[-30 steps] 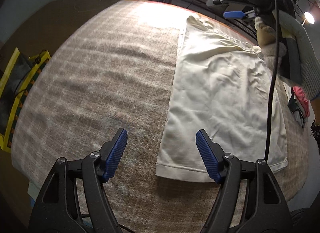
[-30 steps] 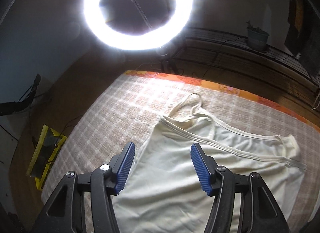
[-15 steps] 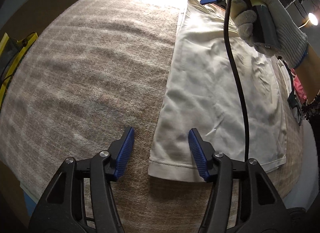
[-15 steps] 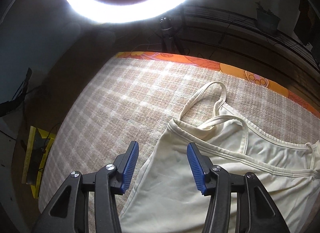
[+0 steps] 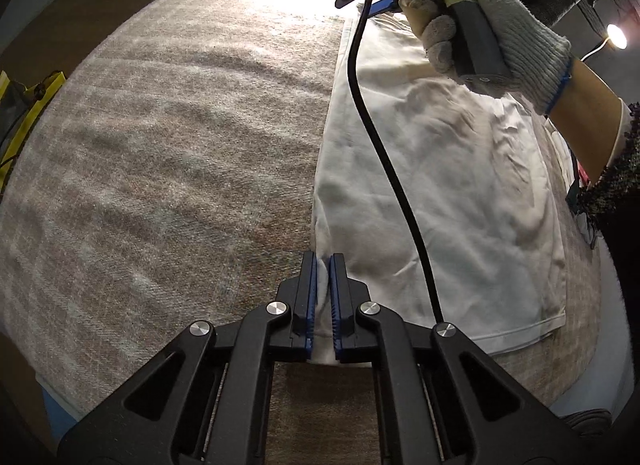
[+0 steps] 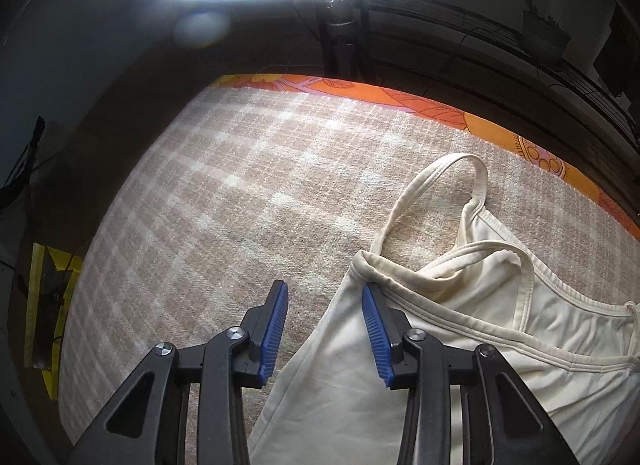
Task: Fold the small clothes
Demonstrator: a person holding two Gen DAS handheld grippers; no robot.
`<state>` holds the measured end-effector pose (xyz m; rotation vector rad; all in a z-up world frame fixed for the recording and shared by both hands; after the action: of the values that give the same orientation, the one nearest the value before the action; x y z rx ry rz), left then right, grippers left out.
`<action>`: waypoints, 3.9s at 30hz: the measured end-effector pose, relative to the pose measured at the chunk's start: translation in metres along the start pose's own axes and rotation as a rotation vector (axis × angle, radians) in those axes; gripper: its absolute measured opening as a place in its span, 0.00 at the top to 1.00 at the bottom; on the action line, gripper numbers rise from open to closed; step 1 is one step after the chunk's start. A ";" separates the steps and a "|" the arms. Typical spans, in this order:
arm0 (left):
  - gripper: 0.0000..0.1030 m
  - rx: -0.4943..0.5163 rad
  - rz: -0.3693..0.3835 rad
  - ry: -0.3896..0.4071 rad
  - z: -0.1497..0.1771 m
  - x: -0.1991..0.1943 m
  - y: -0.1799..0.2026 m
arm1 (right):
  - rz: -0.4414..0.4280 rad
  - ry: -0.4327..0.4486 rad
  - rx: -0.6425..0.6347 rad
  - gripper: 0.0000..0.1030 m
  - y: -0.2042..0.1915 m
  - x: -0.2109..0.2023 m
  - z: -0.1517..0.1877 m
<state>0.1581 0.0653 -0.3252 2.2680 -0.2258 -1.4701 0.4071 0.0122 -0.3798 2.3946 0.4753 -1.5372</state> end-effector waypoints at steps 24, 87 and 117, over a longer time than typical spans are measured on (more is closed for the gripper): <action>0.99 0.197 0.053 0.074 0.002 -0.019 0.076 | -0.077 0.096 0.070 1.00 0.059 -0.049 -0.008; 0.47 0.061 0.010 0.006 0.017 0.000 0.045 | -0.165 0.343 0.233 0.73 0.164 -0.262 0.210; 0.97 0.241 -0.205 0.071 0.027 0.006 0.043 | -0.213 0.040 0.149 0.84 0.045 -0.146 0.332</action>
<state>0.1403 0.0175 -0.3208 2.5976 -0.1599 -1.5304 0.0931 -0.1755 -0.3808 2.5619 0.6666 -1.6679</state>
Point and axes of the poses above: each gripper's, at about its wrist camera, not at the fingertips, and x roughly the way its jaws point, y to its right, z to its underside, the point moved 10 cm from there along x, roughly the way its jaws point, and after that the axes turned 9 degrees about z, right-handed, at the moved point
